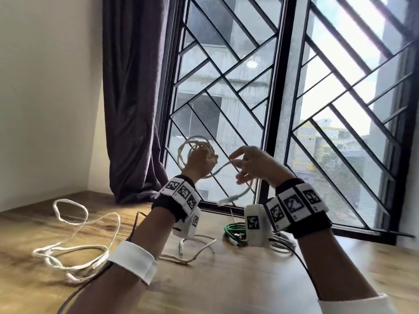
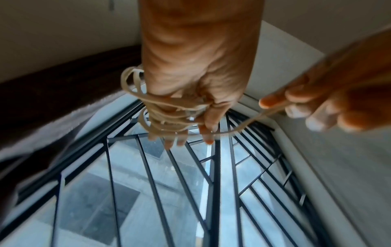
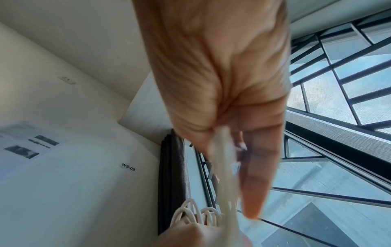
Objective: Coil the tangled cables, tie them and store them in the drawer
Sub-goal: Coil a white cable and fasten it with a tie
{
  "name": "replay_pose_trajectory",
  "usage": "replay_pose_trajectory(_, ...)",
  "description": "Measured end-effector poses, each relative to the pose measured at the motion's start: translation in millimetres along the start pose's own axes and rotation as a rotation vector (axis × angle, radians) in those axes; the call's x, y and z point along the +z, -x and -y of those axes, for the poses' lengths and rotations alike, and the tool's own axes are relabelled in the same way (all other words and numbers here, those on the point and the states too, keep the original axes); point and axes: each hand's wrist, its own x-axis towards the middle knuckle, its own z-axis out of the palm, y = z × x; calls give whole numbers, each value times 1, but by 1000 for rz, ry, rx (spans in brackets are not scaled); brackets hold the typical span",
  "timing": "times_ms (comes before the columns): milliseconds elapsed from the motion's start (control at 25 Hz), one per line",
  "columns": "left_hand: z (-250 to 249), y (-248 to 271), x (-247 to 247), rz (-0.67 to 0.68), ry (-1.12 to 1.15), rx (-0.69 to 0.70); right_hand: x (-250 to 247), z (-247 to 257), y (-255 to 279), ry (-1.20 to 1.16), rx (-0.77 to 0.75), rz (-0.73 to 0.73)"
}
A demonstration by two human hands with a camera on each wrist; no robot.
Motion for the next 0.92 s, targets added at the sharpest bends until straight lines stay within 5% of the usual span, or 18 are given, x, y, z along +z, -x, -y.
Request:
replay_pose_trajectory(200,-12,11,-6,722,308,-141,-35,-10,1,204,-311,-451)
replay_pose_trajectory(240,-14,15,-6,784,361,-151,-43,-12,2,168,-343,-479)
replay_pose_trajectory(360,-22,20,-9,722,580,-196,-57,-24,-2,138,-319,-501)
replay_pose_trajectory(480,-34,22,-17,806,781,-199,-63,-48,-10,295,-160,-496)
replay_pose_trajectory(600,-39,24,-21,878,916,-185,-60,-69,-12,508,-19,-324)
replay_pose_trajectory(720,-41,23,-20,937,1151,-214,-46,-68,-13,699,-112,-231)
replay_pose_trajectory(840,-44,22,-17,959,1262,-217,-30,-39,-7,226,-371,-321)
replay_pose_trajectory(920,-46,25,-17,935,1295,-202,-21,-20,0,-186,-408,-117)
